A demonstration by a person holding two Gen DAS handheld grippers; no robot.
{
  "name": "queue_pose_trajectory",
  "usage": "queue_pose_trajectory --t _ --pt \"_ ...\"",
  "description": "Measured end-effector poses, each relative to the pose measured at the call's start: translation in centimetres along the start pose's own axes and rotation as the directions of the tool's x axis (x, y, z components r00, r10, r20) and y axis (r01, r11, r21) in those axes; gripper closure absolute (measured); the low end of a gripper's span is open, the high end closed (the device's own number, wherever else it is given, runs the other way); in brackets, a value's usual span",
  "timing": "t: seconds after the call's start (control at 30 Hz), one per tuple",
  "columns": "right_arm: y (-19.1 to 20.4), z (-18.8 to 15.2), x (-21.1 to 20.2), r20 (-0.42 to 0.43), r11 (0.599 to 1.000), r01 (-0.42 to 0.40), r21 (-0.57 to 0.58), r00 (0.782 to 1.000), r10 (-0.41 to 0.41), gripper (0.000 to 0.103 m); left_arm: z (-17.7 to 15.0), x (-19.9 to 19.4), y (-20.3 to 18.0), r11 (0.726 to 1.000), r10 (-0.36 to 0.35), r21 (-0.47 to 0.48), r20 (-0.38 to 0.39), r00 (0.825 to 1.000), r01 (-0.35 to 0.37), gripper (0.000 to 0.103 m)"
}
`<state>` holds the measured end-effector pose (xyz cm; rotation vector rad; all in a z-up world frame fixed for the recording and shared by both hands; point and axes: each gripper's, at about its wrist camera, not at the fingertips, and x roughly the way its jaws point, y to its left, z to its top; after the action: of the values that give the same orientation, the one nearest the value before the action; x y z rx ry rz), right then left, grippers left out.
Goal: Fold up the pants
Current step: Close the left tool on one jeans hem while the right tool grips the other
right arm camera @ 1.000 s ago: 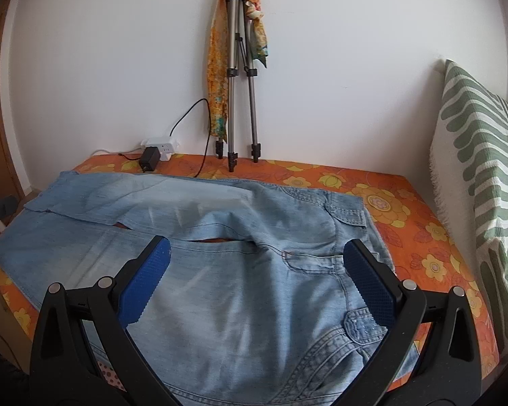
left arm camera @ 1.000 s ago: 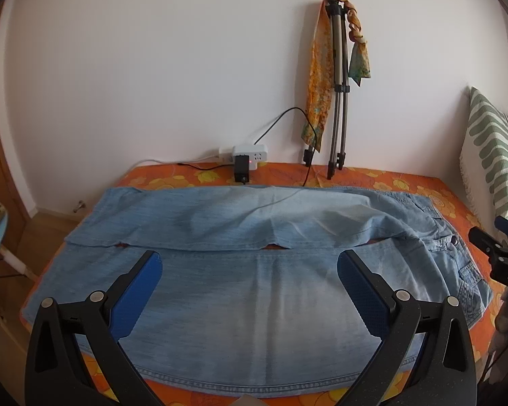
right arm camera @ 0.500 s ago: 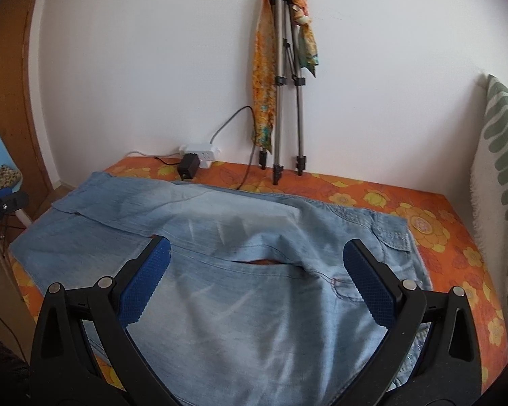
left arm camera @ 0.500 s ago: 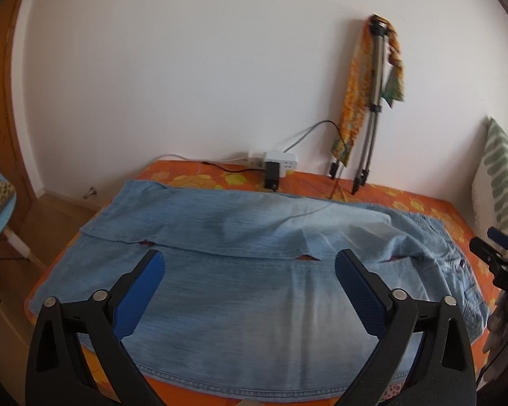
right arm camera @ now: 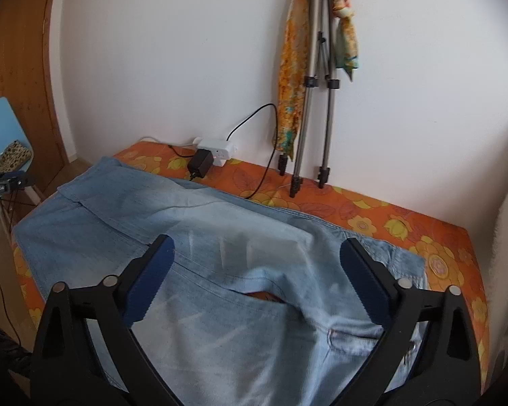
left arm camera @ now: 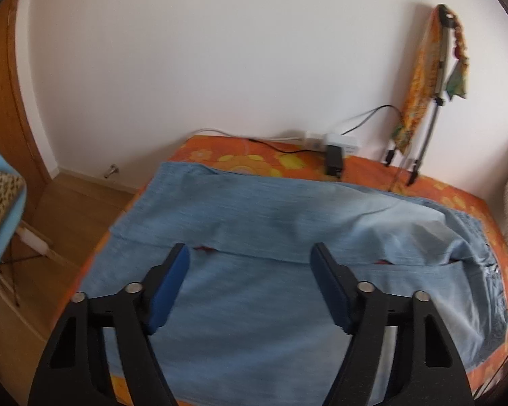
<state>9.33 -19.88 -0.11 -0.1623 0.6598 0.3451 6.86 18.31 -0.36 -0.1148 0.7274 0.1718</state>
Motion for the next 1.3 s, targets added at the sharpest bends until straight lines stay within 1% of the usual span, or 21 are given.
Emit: queue_pose_trajectory --t 0.07,0.13,0.2,0.33,0.4,0.5,0.53,0.6,0.67,0.83,1.0,1.07,1.2,1.3 --pt "-0.1 1.2 1.2 -0.017 1.000 -0.020 -0.019 1.000 0.020 0.006 1.6 1.3 1.5 1.000 -0.009 -0.028 -0.033 0.999 0.008 0.039" --pt "-0.1 2.3 2.6 -0.029 0.998 -0.028 -0.054 0.999 0.026 0.008 2.9 2.5 2.7 0.998 -0.019 -0.053 -0.058 0.998 0.016 0.041" --pt "0.2 3.2 4.0 -0.043 0.995 -0.039 -0.089 0.998 0.035 0.017 4.4 3.8 4.0 0.996 -0.009 -0.089 -0.076 0.997 0.003 0.043" --pt "0.5 4.7 8.2 -0.100 0.988 -0.079 -0.129 0.993 0.066 0.022 7.3 7.0 6.0 0.990 -0.017 -0.142 -0.124 0.992 -0.001 0.046" --pt "0.7 5.1 10.7 -0.137 0.984 -0.095 -0.153 0.988 0.074 0.028 8.7 8.9 7.0 0.985 0.002 -0.171 -0.144 0.990 -0.027 0.047" --pt "1.3 5.4 14.0 -0.185 0.975 -0.106 -0.195 0.980 0.070 0.032 10.4 12.0 8.5 0.976 0.016 -0.209 -0.178 0.984 -0.054 0.047" --pt "1.5 5.3 15.1 -0.199 0.972 -0.111 -0.206 0.978 0.069 0.033 10.8 13.2 9.0 0.973 0.018 -0.224 -0.192 0.981 -0.062 0.047" --pt "1.4 5.2 17.3 -0.233 0.968 -0.128 -0.218 0.970 0.076 0.039 11.4 15.5 10.2 0.963 0.013 -0.259 -0.219 0.976 -0.071 0.047" --pt "1.3 5.3 19.2 -0.263 0.966 -0.146 -0.215 0.961 0.086 0.042 11.8 18.0 11.0 0.953 0.008 -0.291 -0.246 0.969 -0.081 0.048" --pt "1.2 5.5 23.1 -0.301 0.957 -0.182 -0.225 0.947 0.110 0.042 12.6 23.1 12.2 0.936 0.000 -0.336 -0.296 0.955 -0.104 0.048" --pt "2.0 5.6 26.9 -0.356 0.934 -0.221 -0.280 0.928 0.112 0.042 13.0 28.0 13.3 0.918 -0.001 -0.373 -0.340 0.940 -0.134 0.048" --pt "2.4 5.5 28.0 -0.373 0.926 -0.235 -0.295 0.921 0.115 0.042 13.3 29.6 13.7 0.913 0.015 -0.376 -0.353 0.935 -0.157 0.048" --pt "2.8 5.2 30.0 -0.402 0.909 -0.269 -0.317 0.907 0.128 0.042 13.6 31.9 14.9 0.886 0.026 -0.422 -0.364 0.931 -0.190 0.048" --pt "3.1 5.0 31.2 -0.418 0.898 -0.287 -0.335 0.899 0.132 0.042 13.4 33.5 15.4 0.870 0.028 -0.444 -0.389 0.921 -0.214 0.048"
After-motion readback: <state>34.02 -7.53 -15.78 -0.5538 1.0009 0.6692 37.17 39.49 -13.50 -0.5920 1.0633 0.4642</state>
